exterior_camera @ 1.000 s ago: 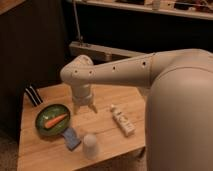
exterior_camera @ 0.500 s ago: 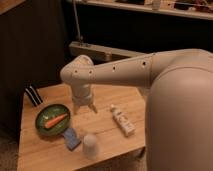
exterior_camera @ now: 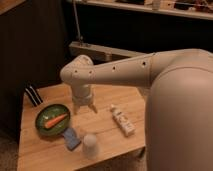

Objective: Place the ceramic cup over the eraser

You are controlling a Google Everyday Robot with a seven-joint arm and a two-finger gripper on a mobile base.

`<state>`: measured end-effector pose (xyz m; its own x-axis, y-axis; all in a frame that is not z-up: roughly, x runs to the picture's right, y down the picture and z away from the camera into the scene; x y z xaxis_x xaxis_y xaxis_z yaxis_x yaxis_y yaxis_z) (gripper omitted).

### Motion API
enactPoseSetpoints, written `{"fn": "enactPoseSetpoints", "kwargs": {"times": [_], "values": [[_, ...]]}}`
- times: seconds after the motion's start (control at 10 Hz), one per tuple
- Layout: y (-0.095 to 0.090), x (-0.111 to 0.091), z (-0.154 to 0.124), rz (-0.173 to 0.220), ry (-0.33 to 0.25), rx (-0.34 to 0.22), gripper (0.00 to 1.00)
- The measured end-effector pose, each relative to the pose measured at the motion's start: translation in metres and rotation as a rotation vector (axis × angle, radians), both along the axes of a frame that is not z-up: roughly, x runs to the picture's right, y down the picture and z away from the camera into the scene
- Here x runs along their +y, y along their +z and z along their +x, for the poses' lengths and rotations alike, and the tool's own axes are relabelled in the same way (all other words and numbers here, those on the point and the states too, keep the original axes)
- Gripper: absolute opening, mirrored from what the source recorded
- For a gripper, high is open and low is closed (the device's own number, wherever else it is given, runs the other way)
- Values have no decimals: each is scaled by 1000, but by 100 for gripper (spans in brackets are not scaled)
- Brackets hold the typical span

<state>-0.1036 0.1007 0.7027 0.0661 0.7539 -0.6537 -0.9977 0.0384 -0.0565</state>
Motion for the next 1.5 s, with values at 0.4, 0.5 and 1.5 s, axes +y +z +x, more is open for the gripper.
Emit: {"fn": "enactPoseSetpoints", "kwargs": {"times": [0.4, 0.5, 1.5], "values": [[-37, 22, 27, 24, 22, -32, 65], [-48, 34, 28, 23, 14, -40, 65], [-48, 119, 18, -17, -37, -44, 65]]}}
